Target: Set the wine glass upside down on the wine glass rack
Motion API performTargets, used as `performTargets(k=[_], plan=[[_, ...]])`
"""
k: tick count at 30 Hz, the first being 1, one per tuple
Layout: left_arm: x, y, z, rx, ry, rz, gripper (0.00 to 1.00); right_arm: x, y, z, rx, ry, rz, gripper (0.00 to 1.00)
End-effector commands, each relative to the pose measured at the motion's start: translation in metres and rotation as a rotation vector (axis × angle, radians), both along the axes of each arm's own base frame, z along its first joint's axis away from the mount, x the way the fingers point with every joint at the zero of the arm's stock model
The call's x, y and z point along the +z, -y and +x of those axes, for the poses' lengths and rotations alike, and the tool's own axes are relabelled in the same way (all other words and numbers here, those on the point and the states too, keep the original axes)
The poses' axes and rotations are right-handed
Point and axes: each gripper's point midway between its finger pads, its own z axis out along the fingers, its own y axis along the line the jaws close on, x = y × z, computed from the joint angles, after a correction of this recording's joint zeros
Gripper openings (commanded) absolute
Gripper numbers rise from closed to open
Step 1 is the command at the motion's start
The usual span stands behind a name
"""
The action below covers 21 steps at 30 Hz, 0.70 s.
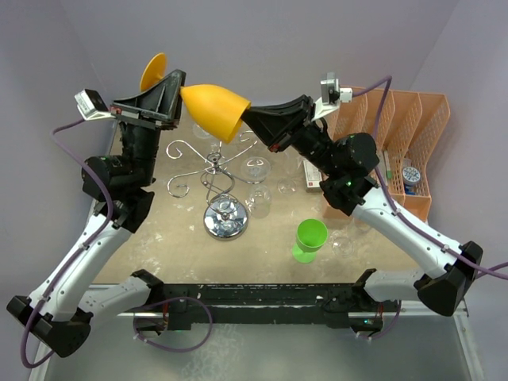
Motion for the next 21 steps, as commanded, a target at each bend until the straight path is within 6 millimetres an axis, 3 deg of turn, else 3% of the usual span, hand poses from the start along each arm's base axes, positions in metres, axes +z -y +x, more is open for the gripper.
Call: performTargets(k=[1, 5, 9, 17, 21], plan=[[0.028, -0.011, -0.023, 0.066, 0.093, 0.054, 0.0, 0.031, 0.016, -0.011, -0.009, -0.006, 0.067, 0.01], [0.033, -0.019, -0.025, 0.19, 0.083, 0.188, 0.0, 0.034, 0.032, -0.003, -0.089, -0.052, 0.095, 0.24], [0.029, -0.033, -0.013, 0.347, 0.012, 0.317, 0.0, 0.026, 0.033, 0.009, -0.146, -0.107, 0.059, 0.45], [0.002, -0.086, 0.011, 0.748, -0.195, 0.637, 0.0, 0.003, 0.042, 0.031, -0.268, -0.215, 0.005, 0.52], [-0.007, -0.094, 0.008, 0.811, -0.208, 0.8, 0.0, 0.005, 0.038, 0.031, -0.257, -0.216, -0.016, 0.52]])
